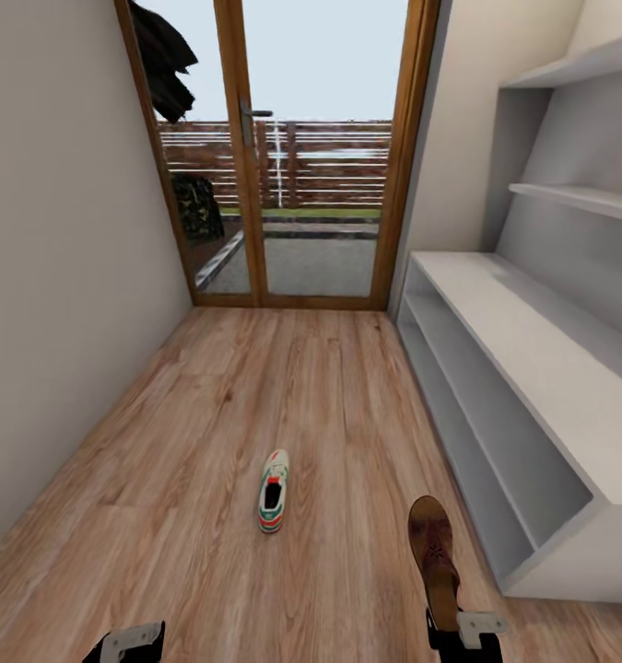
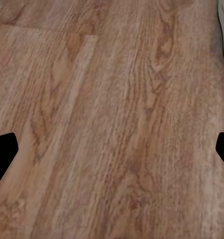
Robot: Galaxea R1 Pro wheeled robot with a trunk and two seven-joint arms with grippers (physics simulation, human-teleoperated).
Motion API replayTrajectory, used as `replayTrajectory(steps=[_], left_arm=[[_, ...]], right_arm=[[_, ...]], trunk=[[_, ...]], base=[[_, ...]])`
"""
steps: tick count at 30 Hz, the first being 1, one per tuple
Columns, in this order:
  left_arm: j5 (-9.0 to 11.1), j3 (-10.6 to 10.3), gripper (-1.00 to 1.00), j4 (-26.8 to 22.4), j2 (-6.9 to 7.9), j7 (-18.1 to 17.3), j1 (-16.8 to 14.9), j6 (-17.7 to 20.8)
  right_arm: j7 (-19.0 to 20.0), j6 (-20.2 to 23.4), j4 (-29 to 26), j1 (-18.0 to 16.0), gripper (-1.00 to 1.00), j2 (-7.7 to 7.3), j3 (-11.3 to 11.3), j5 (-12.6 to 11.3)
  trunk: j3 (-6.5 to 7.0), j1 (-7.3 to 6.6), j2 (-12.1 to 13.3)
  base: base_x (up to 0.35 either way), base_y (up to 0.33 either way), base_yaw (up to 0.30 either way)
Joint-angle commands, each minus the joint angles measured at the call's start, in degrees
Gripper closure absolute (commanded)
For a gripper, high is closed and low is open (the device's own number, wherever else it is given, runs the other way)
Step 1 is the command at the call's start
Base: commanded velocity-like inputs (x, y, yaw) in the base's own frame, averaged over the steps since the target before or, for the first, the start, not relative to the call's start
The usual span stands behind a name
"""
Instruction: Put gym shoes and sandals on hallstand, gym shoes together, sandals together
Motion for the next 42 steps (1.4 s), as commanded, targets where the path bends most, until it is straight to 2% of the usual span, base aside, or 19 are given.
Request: replayTrajectory(steps=[1, 27, 42], left_arm=[[0.0, 0.1, -1.00, 0.0, -0.01, -0.1, 0.0, -0.2], [0.0, 0.1, -1.00, 0.0, -0.01, -0.1, 0.0, -0.2], [0.0, 0.1, -1.00, 0.0, -0.01, -0.1, 0.0, -0.2]], right_arm=[[-0.4, -0.1, 0.0, 0.0, 1.00, -0.02, 0.5, -0.1], [-0.5, -0.1, 0.0, 0.0, 1.00, 0.04, 0.6, -0.1], [-0.5, -0.2, 0.0, 0.0, 1.00, 0.36, 0.6, -0.1]], trunk=[[-0.05, 0.02, 0.0], [-0.05, 0.02, 0.0], [-0.05, 0.02, 0.0]], base=[[0.339, -0.003, 0.000], [0.335, -0.006, 0.000], [0.113, -0.056, 0.000]])
